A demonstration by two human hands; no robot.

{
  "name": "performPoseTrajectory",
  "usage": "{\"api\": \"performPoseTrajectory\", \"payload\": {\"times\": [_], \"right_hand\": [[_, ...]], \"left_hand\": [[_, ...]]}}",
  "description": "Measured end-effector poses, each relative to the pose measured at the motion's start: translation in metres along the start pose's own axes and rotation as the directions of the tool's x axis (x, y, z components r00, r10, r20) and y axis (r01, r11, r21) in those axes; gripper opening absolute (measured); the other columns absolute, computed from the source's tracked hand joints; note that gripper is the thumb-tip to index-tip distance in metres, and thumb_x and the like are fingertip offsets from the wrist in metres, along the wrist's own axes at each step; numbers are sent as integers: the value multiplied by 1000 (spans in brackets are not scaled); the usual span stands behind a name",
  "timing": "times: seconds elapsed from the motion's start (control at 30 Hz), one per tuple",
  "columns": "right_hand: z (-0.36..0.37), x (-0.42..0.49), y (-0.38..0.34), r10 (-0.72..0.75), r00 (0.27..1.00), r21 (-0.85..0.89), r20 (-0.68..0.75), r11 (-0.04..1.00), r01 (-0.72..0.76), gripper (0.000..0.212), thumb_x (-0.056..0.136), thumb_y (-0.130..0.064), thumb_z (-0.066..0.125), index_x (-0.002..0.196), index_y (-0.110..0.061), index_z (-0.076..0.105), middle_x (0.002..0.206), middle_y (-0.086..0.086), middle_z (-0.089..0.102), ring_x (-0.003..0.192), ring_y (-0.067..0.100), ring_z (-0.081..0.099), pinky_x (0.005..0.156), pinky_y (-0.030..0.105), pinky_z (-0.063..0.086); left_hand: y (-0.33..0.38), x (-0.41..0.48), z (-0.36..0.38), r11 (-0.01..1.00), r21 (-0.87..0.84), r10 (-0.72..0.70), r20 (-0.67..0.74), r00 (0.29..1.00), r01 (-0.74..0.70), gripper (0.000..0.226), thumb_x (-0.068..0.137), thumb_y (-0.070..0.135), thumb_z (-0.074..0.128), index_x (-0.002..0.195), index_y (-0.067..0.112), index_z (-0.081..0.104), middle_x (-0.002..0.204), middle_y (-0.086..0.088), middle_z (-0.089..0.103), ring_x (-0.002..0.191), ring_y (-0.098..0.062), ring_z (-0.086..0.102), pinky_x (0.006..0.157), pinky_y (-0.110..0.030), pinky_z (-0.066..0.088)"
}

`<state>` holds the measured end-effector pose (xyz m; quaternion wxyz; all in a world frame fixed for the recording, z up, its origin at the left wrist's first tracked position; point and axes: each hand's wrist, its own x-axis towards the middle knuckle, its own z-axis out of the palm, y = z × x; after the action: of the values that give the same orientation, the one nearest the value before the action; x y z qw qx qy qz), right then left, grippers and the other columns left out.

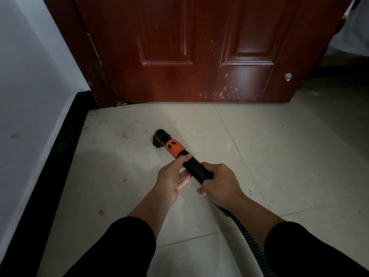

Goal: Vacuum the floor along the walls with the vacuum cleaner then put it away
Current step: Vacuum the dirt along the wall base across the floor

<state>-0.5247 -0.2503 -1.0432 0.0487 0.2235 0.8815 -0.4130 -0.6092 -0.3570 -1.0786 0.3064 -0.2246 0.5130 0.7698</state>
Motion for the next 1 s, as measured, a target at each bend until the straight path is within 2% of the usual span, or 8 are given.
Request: {"api": "performPoseTrajectory", "payload": {"times": [0.17, 0.33, 0.43, 0.53, 0.6, 0.7, 0.87, 1.0], "right_hand": [[-8, -1, 4, 6, 1000, -17, 0, 1000, -6, 32, 71, -5, 71, 97, -23, 67, 70, 0, 62, 73, 24, 63, 69, 35, 53], [-20, 2, 5, 25, 1000, 23, 8, 999, -25, 33, 71, -3, 67, 96, -25, 69, 61, -6, 62, 69, 21, 64, 70, 35, 55], [-14, 0, 1, 49, 999, 54, 22, 997, -50, 32, 73, -4, 66, 95, -27, 69, 60, -6, 61, 67, 20, 63, 66, 31, 51], [-4, 0, -9, 72, 997, 69, 40, 995, -74, 31, 70, -5, 67, 91, -28, 67, 59, -5, 60, 67, 21, 61, 61, 27, 44], [1, 2, -17, 63, 997, 65, 45, 996, -66, 30, 69, -5, 68, 87, -29, 67, 56, -7, 58, 64, 20, 58, 58, 26, 42], [11, 6, -28, 56, 997, 81, 51, 995, -60, 30, 67, -6, 70, 90, -27, 68, 62, -3, 59, 68, 23, 60, 63, 30, 46], [18, 26, -39, 51, 997, 95, 51, 994, -55, 30, 72, -4, 63, 94, -24, 70, 72, 4, 70, 76, 28, 66, 71, 36, 53], [21, 41, -46, 51, 997, 87, 55, 995, -56, 30, 72, -4, 66, 95, -24, 70, 68, 3, 67, 75, 26, 65, 72, 35, 52]], "left_hand": [[-6, 1, 9, 1000, -8, -17, 1, 1000, 17, 28, 75, 15, 82, 96, 3, 68, 79, -5, 75, 83, -20, 73, 60, -24, 57], [-3, -6, 19, 1000, -9, -22, -22, 1000, 22, 27, 75, 16, 82, 93, 3, 68, 85, -7, 73, 87, -22, 71, 60, -25, 58], [3, -14, 20, 997, 75, -6, -69, 998, 11, 24, 77, 16, 80, 91, 4, 65, 89, -9, 70, 84, -21, 70, 67, -26, 60], [16, -20, 15, 994, 102, -26, -107, 994, 37, 20, 80, 14, 78, 87, 3, 63, 81, -9, 69, 72, -19, 69, 65, -26, 58], [27, -21, 9, 993, 113, -20, -123, 992, 34, 18, 82, 13, 76, 86, 3, 61, 83, -9, 67, 73, -20, 68, 65, -27, 56], [38, -17, -1, 988, 156, 4, -125, 992, 16, 18, 83, 13, 75, 85, 3, 60, 89, -9, 65, 79, -22, 66, 72, -30, 53], [52, -3, -8, 988, 154, 32, -106, 994, -15, 19, 82, 15, 76, 87, 4, 61, 91, -9, 66, 87, -23, 67, 67, -28, 55], [60, 9, -9, 988, 151, 38, -71, 997, -27, 19, 82, 16, 76, 89, 4, 63, 94, -9, 68, 85, -21, 69, 57, -24, 55]]}}
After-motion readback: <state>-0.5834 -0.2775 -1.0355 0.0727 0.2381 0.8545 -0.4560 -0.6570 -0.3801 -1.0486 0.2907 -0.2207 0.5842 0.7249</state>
